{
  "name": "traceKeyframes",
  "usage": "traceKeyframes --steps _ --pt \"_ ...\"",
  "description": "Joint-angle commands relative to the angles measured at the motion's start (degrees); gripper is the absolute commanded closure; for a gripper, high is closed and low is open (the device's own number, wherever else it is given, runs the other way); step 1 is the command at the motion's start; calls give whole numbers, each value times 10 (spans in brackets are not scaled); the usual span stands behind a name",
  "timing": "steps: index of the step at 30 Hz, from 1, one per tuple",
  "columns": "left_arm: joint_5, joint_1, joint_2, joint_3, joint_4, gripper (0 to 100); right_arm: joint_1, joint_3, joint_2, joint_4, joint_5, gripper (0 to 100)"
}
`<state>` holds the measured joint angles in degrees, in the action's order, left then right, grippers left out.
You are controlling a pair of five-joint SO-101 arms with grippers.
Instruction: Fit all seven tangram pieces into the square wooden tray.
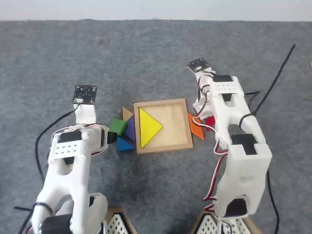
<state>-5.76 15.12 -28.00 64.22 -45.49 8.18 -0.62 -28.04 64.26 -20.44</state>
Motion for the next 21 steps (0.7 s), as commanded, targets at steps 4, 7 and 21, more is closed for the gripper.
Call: traceKeyframes --steps 4,7,21 --pt "3 -1 -18 -7 11 706 -8 13 7 35 77 750" --pt "3 -1 -18 -7 11 706 -10 35 20 56 94 750" --pt "3 -1 -18 -7 11 706 -12 50 155 155 142 748"
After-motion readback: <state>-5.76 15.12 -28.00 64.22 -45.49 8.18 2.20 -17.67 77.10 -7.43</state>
